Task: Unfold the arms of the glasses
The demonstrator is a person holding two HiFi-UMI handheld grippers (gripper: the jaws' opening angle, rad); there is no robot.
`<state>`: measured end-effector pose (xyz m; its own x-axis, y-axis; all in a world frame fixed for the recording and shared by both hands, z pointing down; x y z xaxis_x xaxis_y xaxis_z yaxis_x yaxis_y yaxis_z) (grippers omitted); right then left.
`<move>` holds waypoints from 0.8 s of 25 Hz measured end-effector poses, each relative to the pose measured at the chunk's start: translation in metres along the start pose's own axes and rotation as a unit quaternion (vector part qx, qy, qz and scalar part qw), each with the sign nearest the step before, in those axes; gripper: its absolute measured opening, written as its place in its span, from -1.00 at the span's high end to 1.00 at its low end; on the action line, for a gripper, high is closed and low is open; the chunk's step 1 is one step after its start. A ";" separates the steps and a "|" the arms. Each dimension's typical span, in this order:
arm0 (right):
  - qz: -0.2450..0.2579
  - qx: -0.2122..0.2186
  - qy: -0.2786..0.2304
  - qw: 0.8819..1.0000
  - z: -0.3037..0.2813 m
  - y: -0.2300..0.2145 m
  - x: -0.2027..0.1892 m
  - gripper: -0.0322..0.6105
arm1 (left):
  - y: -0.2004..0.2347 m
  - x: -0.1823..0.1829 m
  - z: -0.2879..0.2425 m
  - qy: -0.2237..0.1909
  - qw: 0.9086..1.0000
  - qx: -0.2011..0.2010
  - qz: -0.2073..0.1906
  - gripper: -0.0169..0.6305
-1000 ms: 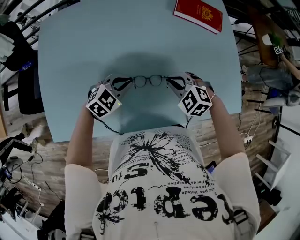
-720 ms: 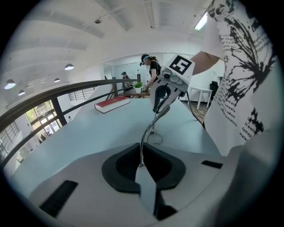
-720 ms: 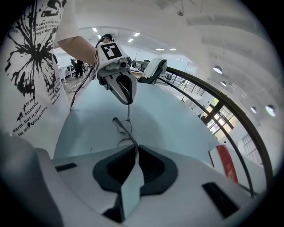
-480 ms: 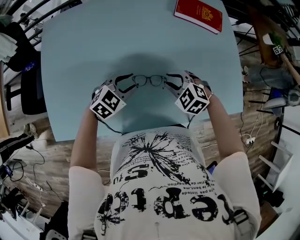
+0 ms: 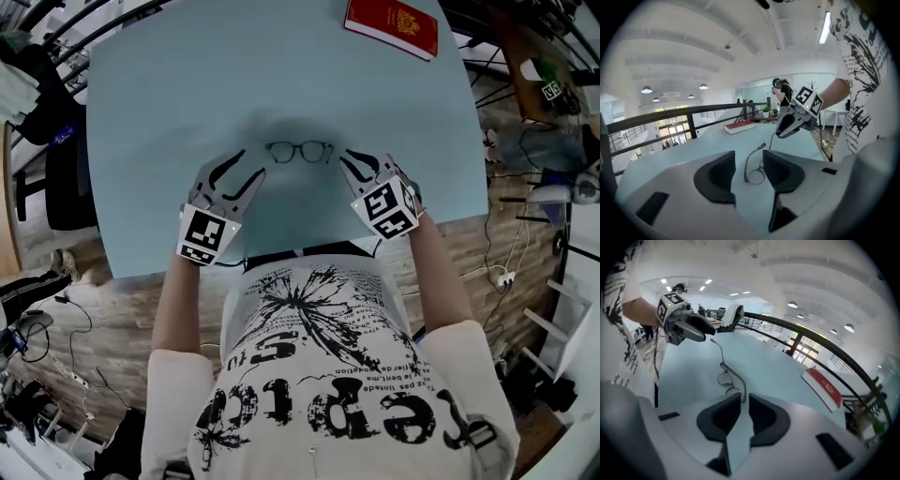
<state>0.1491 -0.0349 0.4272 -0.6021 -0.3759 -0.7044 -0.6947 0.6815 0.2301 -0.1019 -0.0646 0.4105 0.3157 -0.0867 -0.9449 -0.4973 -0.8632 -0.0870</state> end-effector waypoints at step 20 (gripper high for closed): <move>-0.095 -0.168 -0.324 0.926 0.110 -0.002 0.091 0.87 | -0.011 0.109 0.059 -0.130 0.972 0.188 0.055 0.88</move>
<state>0.1388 -0.0015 0.2893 -0.1696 0.0621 -0.9836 -0.9128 0.3663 0.1805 -0.1094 -0.0349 0.2898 0.0524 0.0024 -0.9986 -0.7925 -0.6084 -0.0430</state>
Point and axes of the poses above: the fingertips, and each gripper's own axes: z backward along the fingers, y to its left, x out of its top, the point moved 8 cm from there along z, backward along the fingers, and after that the axes turned 5 degrees about -y, right-handed, at the moved point
